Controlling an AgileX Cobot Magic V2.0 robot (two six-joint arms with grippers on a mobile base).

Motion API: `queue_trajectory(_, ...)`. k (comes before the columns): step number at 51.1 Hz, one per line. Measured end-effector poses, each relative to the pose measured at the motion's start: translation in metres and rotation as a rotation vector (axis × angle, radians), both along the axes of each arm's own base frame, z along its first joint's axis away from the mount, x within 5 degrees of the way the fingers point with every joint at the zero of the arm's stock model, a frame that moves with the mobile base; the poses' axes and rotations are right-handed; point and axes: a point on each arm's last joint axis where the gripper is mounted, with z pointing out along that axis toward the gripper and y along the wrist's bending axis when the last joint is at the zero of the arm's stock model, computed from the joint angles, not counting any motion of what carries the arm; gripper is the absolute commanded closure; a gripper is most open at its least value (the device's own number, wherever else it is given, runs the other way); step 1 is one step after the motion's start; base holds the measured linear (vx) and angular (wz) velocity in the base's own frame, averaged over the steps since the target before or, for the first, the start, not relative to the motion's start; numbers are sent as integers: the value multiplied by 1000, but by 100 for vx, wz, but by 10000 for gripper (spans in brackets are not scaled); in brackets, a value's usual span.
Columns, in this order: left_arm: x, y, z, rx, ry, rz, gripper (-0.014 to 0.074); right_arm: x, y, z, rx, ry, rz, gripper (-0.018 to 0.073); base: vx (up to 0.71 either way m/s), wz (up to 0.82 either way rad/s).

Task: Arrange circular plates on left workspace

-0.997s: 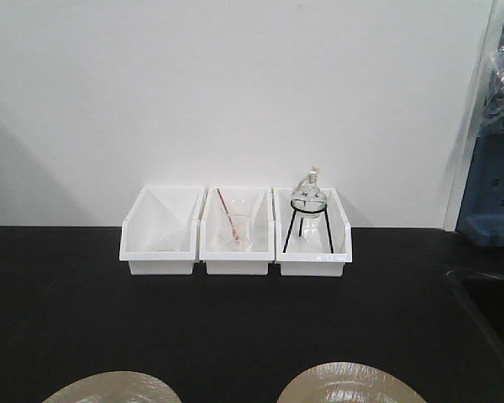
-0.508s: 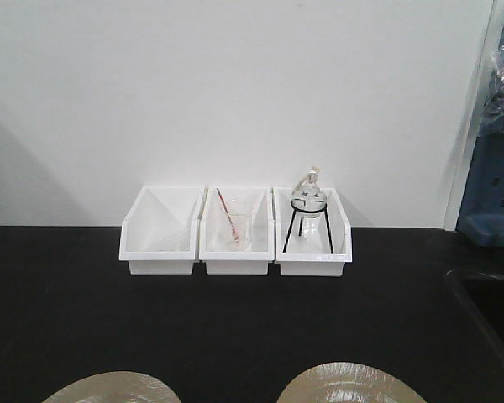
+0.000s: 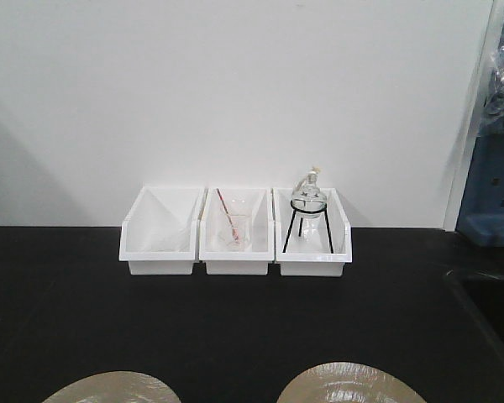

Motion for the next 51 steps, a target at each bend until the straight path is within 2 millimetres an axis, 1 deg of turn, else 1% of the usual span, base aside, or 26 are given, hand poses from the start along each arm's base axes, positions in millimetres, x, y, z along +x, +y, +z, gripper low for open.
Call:
queue_trajectory(2, 10, -7, 2, 1, 47, -57, 596, 15, 6, -1, -22, 67, 78, 565, 0, 0)
queue_trajectory(4, 20, -14, 3, 22, 86, -132, 596, 24, 13, 1, -18, 101, 157, 565, 0, 0)
queue_trajectory(7, 35, -25, 4, -13, 140, -215, 596, 43, 23, -3, 10, 158, 265, 565, 0, 0)
queue_trajectory(12, 56, -42, 0, -94, 205, -344, 596, 68, 40, -9, 120, 198, 439, 565, 0, 0)
queue_trajectory(14, 67, -49, -4, -143, 224, -397, 596, 79, 45, -14, 161, 206, 500, 565, 0, 0)
queue_trajectory(17, 78, -56, -10, -191, 235, -445, 596, 90, 52, -19, 235, 210, 555, 565, 0, 0)
queue_trajectory(20, 90, -61, -18, -268, 263, -455, 596, 101, 55, -28, 284, 229, 586, 565, 0, 0)
queue_trajectory(25, 108, -62, -32, -344, 313, -451, 596, 113, 59, -44, 338, 279, 607, 565, 0, 0)
queue_trajectory(29, 123, -54, -49, -390, 371, -413, 596, 121, 58, -57, 354, 324, 601, 565, 0, 0)
queue_trajectory(34, 136, -38, -63, -437, 418, -356, 596, 129, 47, -68, 376, 359, 566, 565, 0, 0)
queue_trajectory(39, 143, -17, -69, -490, 426, -299, 596, 136, 24, -72, 400, 359, 492, 565, 0, 0)
queue_trajectory(41, 145, -4, -69, -513, 413, -264, 596, 137, 11, -72, 411, 350, 454, 565, 0, 0)
queue_trajectory(49, 144, 31, -67, -560, 374, -190, 596, 138, -29, -71, 448, 322, 337, 565, 0, 0)
queue_trajectory(51, 143, 39, -66, -567, 365, -171, 596, 137, -37, -70, 457, 318, 319, 565, 0, 0)
